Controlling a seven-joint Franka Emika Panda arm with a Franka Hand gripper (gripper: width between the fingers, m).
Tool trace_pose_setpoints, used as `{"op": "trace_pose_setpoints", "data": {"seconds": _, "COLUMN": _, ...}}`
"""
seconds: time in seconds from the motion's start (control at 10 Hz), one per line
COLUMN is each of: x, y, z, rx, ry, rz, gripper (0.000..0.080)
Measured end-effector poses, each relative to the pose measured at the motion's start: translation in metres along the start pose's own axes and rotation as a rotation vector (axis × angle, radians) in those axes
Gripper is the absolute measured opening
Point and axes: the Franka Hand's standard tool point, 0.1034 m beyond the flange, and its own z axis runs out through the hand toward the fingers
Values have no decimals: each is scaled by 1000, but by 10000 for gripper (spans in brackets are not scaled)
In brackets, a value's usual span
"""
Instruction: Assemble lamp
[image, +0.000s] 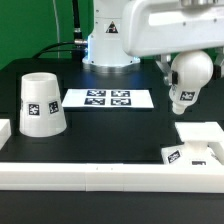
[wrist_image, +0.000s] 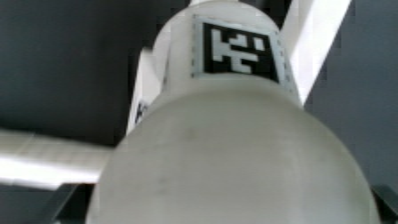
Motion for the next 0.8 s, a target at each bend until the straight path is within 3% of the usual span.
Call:
{"op": "trace_pose_setpoints", "data": {"seconds": 0.1, "x": 4, "y": 3, "z": -7, "rx": -11, "ry": 71, "rz": 13, "gripper": 577}}
{"op": "trace_pose_setpoints", "data": {"seconds": 0.4, "x": 17, "y": 7, "z": -21, "rx": -21, "ry": 117, "rz": 10, "gripper": 577}}
{"op": "trace_pose_setpoints", "data": {"seconds": 0.8, "x": 19, "y": 9, "z": -20, "rx": -29, "ry": 147, "rz": 7, "gripper": 577}}
